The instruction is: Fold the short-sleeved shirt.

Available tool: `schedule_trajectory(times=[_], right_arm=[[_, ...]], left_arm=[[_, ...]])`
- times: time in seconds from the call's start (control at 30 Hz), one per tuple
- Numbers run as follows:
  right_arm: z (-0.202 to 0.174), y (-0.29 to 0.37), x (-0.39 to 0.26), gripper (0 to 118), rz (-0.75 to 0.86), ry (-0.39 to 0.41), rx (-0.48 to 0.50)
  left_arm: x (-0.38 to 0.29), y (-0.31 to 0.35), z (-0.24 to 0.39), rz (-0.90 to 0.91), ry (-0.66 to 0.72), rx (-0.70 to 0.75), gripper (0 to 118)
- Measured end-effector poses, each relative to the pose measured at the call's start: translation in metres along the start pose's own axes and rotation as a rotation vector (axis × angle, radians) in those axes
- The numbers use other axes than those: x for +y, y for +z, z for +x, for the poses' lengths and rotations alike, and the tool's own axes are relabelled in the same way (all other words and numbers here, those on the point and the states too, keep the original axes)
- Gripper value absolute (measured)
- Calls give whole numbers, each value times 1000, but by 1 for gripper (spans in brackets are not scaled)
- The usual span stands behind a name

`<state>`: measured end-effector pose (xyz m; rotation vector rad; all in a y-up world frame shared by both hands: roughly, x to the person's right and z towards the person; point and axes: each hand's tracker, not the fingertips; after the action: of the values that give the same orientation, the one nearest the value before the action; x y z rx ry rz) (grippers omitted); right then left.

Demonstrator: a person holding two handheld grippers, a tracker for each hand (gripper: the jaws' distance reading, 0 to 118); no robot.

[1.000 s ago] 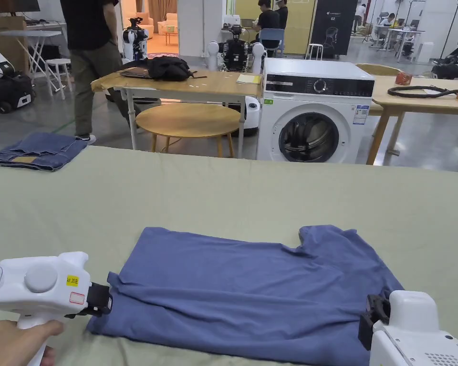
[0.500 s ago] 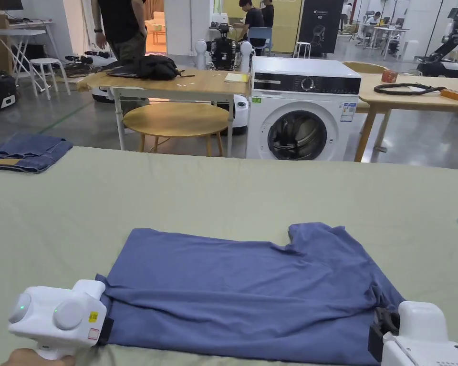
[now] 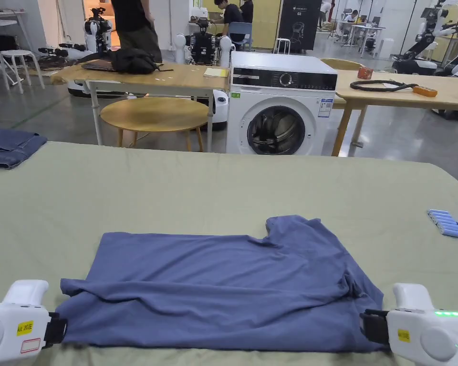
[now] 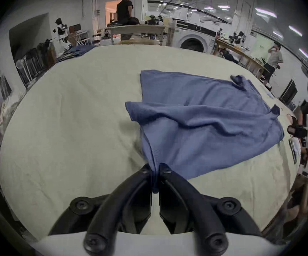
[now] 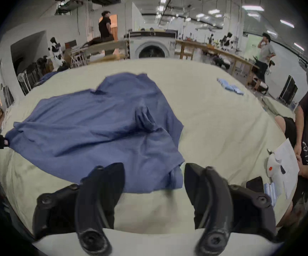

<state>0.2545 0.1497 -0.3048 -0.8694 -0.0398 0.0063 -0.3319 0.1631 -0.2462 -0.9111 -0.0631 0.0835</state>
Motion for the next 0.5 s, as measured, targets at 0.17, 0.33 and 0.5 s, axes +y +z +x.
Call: schedule_trajectory(times=[0.17, 0.33, 0.5], right_arm=[[-2, -38, -8, 56, -153, -22, 52], [-17, -39, -17, 6, -128, -11, 85], [-13, -15, -15, 4, -50, 4, 72]], left_arm=[[-5, -1, 2, 0, 18, -8, 0], [-9, -1, 7, -7, 9, -2, 0], [-5, 5, 0, 16, 12, -7, 0]])
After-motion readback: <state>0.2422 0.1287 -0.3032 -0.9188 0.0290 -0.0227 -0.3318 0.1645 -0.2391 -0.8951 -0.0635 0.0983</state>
